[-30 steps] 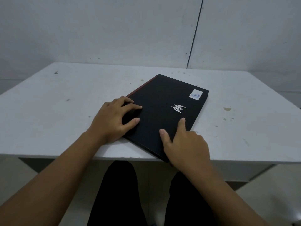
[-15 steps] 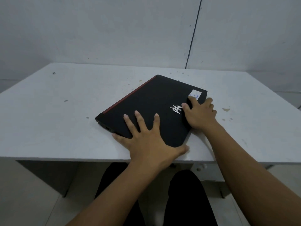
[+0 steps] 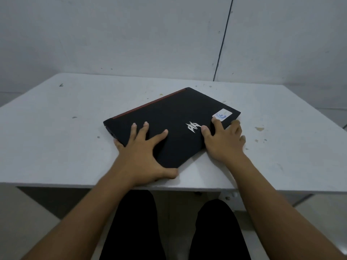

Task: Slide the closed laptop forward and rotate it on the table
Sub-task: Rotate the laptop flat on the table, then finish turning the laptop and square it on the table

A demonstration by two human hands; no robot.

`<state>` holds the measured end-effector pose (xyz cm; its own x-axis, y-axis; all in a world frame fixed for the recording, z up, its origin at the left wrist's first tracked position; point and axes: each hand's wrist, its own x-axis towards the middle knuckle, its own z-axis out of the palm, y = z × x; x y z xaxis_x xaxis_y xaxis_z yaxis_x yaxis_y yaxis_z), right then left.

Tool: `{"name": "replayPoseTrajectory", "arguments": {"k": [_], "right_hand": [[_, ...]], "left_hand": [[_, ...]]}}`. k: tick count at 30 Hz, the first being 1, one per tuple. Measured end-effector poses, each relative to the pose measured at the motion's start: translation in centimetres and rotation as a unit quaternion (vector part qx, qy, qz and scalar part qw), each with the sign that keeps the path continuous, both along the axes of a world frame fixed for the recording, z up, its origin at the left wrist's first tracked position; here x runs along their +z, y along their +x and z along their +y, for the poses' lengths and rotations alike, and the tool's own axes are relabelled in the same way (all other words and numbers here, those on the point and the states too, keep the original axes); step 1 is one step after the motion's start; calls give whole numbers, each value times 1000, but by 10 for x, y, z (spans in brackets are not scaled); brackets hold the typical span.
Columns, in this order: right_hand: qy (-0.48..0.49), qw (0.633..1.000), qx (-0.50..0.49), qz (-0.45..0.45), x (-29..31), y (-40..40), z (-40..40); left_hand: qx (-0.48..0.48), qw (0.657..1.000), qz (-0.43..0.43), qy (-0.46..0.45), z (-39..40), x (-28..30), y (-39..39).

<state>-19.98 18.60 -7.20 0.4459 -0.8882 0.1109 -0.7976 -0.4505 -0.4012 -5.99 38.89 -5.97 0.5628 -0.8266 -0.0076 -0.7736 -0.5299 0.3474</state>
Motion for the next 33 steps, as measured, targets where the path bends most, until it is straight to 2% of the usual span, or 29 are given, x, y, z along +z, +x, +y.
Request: {"name": "replayPoseTrajectory", "arguments": {"k": [4,6,9,12,17,22,27,33], "right_hand": [[-44,999,-12,6,-5,5,11],[-49,999,-14,-10,-2,5,-1],[4,1000,-29,-2,9,12,-32],[31,998,-32,47,20,21,-69],[52,997,9,59,24,26,-104],[25,999,1,36,16,23,-103],[-1,998,-44,52,9,11,-85],[-18,992,-103,70,-1,2,-38]], "left_hand": [[-14,999,32,8,7,9,19],[40,997,67,13,-1,11,7],[152,980,124,-20,-23,13,-19],[204,977,58,-30,-36,9,-32],[142,990,-1,24,-31,-5,-26],[134,991,-17,-2,-28,-6,-20],[97,994,-19,-46,-16,-4,2],[19,999,11,-50,3,5,49]]}}
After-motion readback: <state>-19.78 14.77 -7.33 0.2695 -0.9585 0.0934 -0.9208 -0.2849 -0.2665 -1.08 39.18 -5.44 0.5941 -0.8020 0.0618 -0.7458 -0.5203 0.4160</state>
